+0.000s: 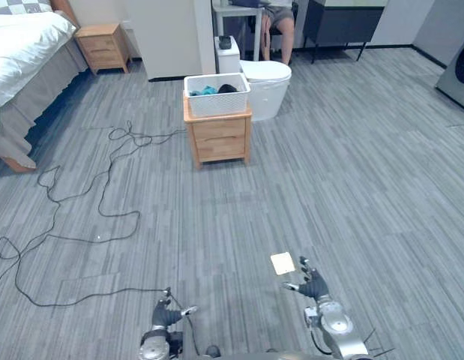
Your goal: Pick up the laundry basket with both hands and put the clothes into the washing machine.
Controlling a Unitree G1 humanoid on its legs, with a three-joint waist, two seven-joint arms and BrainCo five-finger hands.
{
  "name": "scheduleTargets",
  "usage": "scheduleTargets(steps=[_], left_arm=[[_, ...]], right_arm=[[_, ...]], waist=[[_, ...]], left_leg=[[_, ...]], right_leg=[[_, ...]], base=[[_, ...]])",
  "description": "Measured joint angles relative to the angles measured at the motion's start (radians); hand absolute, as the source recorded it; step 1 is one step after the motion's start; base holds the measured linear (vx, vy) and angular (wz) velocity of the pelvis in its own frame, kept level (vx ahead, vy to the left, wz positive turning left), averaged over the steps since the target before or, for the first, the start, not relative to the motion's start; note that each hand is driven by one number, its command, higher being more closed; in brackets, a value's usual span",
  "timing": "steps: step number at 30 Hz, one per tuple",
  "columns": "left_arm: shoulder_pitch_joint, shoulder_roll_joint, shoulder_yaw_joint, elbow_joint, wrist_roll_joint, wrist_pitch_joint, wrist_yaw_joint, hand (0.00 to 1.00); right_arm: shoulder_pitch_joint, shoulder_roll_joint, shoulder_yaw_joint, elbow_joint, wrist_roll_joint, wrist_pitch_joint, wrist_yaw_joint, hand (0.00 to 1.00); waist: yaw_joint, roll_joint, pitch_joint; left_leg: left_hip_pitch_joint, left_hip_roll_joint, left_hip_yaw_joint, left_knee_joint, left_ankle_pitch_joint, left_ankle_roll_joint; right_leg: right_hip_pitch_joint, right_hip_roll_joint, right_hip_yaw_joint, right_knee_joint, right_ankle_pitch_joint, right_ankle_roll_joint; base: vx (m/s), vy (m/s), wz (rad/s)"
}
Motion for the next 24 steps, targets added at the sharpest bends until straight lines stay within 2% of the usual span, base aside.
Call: scheduleTargets(steps=[4,13,18,22,23,24], left_arm=[[0.005,0.014,0.038,-0.001,-0.019,0.000,-0.003,0.00],[0.005,0.015,0.037,-0.017,-0.020,0.000,-0.005,0.00],[0.006,0.011,0.037,-0.035,-0.028,0.000,-0.005,0.00],[0.020,0.002,0.037,-0.064,-0.038,0.000,-0.005,0.00],[0.020,-0.002,0.037,-0.073,-0.038,0.000,-0.005,0.00],[0.023,-0.006,0.037,-0.092,-0.039,-0.001,-0.005,0.00]], right_arm=[[0.005,-0.015,-0.050,0.046,0.035,0.018,0.001,0.00],[-0.003,-0.024,-0.109,0.088,0.074,0.019,0.007,0.00],[-0.015,-0.024,-0.114,0.097,0.075,0.020,0.005,0.00],[-0.054,-0.023,-0.114,0.097,0.075,0.021,0.001,0.00],[-0.061,-0.023,-0.114,0.097,0.075,0.022,-0.002,0.00],[-0.061,-0.023,-0.115,0.097,0.075,0.022,-0.004,0.00]], waist=[[-0.001,0.000,0.000],[-0.002,-0.001,0.000],[-0.001,0.000,0.000],[0.002,0.004,0.001],[0.006,0.005,0.002],[0.009,0.005,0.004]], left_leg=[[-0.011,-0.001,-0.006,0.000,-0.001,0.000],[-0.014,-0.002,-0.008,0.006,0.002,0.004],[-0.011,0.000,0.011,0.006,-0.010,-0.007],[-0.059,0.000,0.059,0.053,-0.067,0.013],[-0.080,-0.002,0.067,0.095,-0.096,0.019],[-0.108,-0.006,0.079,0.162,-0.147,0.029]], right_leg=[[0.001,0.000,-0.007,-0.017,0.001,0.001],[0.015,-0.001,-0.030,-0.019,0.003,-0.002],[0.009,0.000,-0.018,-0.018,0.003,-0.001],[-0.041,-0.005,0.022,-0.011,-0.004,0.009],[-0.058,-0.014,0.028,0.011,-0.018,0.026],[-0.088,-0.032,0.029,0.073,-0.063,0.039]], base=[[0.04,-0.017,0.04],[0.11,-0.014,0.05],[0.03,-0.009,-0.10],[0.01,0.017,-0.34],[0.03,0.049,-0.32],[0.04,0.049,-0.23]])
